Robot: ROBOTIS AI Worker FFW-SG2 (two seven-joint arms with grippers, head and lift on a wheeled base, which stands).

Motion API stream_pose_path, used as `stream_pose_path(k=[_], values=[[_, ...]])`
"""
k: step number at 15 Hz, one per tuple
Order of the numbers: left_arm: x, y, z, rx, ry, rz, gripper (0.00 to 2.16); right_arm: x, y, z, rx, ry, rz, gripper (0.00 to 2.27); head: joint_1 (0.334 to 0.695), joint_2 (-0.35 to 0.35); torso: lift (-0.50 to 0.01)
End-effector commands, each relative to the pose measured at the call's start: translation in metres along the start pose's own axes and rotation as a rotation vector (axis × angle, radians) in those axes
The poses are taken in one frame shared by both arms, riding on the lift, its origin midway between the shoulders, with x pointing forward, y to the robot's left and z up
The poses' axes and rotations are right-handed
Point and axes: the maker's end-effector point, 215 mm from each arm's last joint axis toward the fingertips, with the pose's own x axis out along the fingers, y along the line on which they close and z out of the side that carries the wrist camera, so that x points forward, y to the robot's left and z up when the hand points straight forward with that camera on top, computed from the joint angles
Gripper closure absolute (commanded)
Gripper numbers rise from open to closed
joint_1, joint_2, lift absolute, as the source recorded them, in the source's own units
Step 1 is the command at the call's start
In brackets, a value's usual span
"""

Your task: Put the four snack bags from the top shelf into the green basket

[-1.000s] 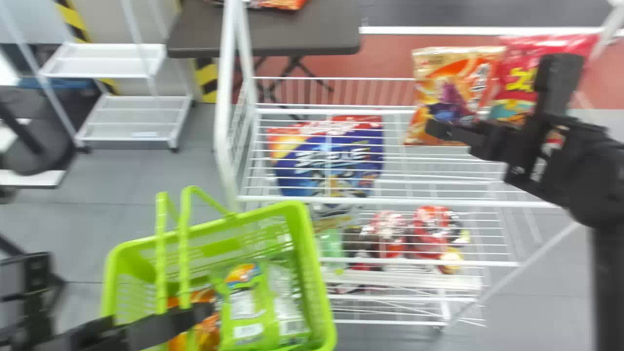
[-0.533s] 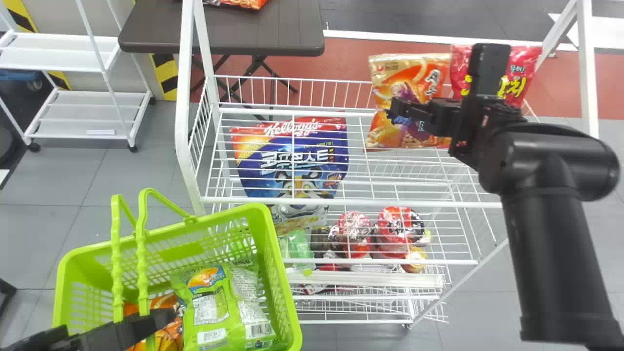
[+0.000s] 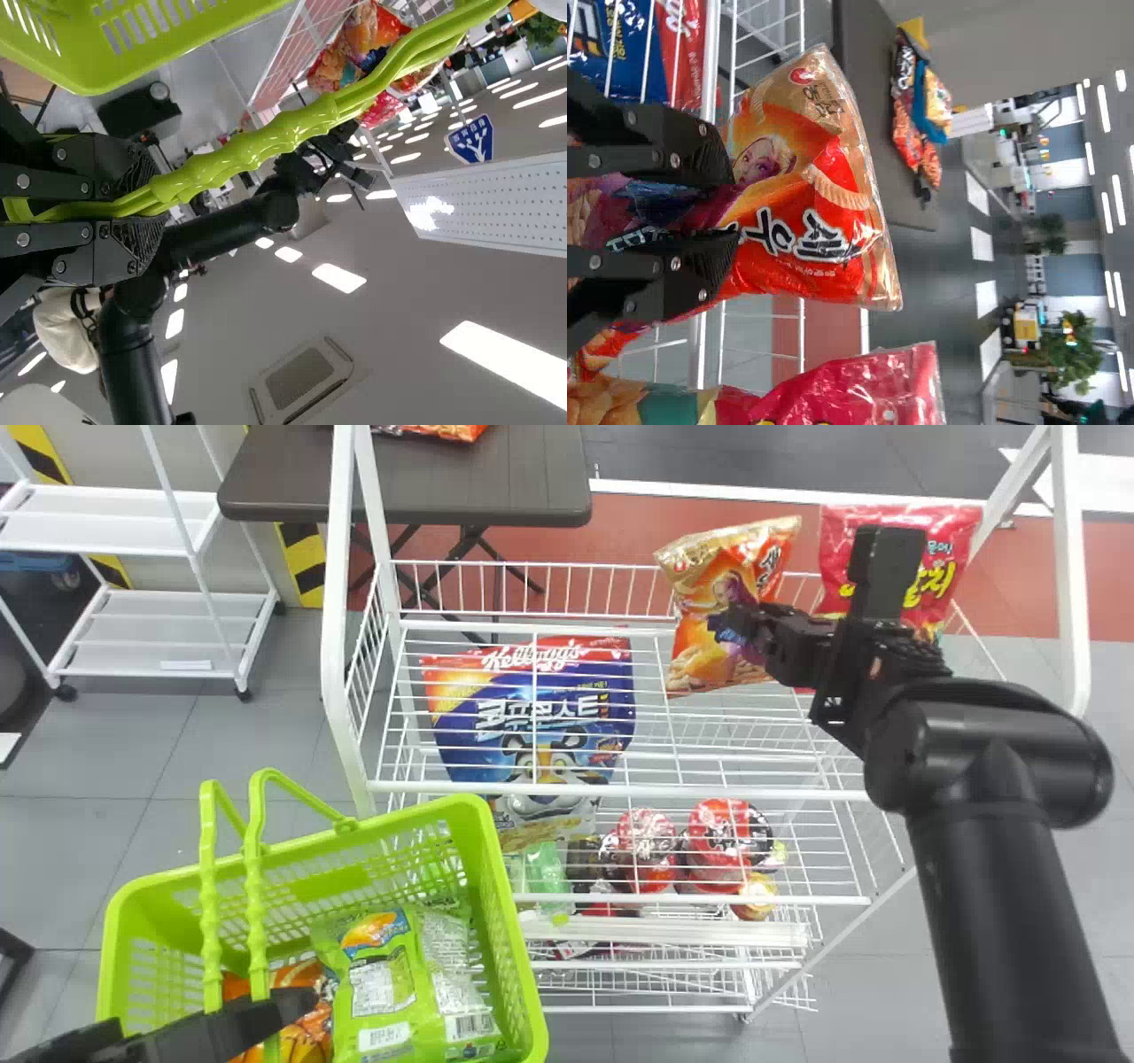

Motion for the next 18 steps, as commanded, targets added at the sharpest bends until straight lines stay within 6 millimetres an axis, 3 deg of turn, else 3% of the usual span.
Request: stream_pose_path(k=[1, 4, 6, 7, 8, 10, 13, 16, 18], values=[[0.000, -0.002, 0.000, -0.001, -0.001, -0.010, 2.15, -0.028, 0.014, 0.018, 0.024, -0.058, 0.032, 2.25, 0.695, -0.070, 0.000], [0.000, -0.002, 0.000, -0.002, -0.001, -0.009, 2.15, -0.079, 0.051, 0.031, 0.034, -0.076, 0.101, 2.25, 0.695, -0.059, 0.000], [0.000, -0.001, 0.000, -0.002, -0.003, -0.009, 2.15, -0.112, 0.097, 0.022, 0.049, -0.003, 0.193, 2.25, 0.695, -0.045, 0.000], [0.001, -0.001, 0.000, -0.003, -0.003, -0.011, 2.15, -0.127, 0.123, 0.009, 0.055, 0.062, 0.246, 2.25, 0.695, -0.014, 0.000], [0.002, -0.001, 0.000, -0.003, -0.004, -0.013, 2.15, -0.145, 0.156, -0.022, 0.065, 0.179, 0.317, 2.25, 0.695, 0.006, 0.000], [0.001, -0.001, 0.000, -0.002, -0.004, -0.012, 2.15, -0.174, 0.207, -0.059, 0.068, 0.325, 0.434, 2.25, 0.695, 0.065, 0.000], [0.001, -0.001, 0.000, -0.005, -0.004, -0.010, 2.15, -0.215, 0.266, -0.099, 0.033, 0.504, 0.581, 2.25, 0.695, 0.214, 0.000], [0.002, 0.000, -0.001, -0.006, -0.003, -0.012, 2.15, -0.224, 0.315, -0.079, -0.035, 0.485, 0.695, 2.25, 0.695, 0.307, 0.000], [0.004, -0.001, 0.000, -0.004, -0.003, -0.015, 2.15, -0.225, 0.341, -0.088, -0.052, 0.519, 0.748, 2.25, 0.695, 0.350, 0.000]])
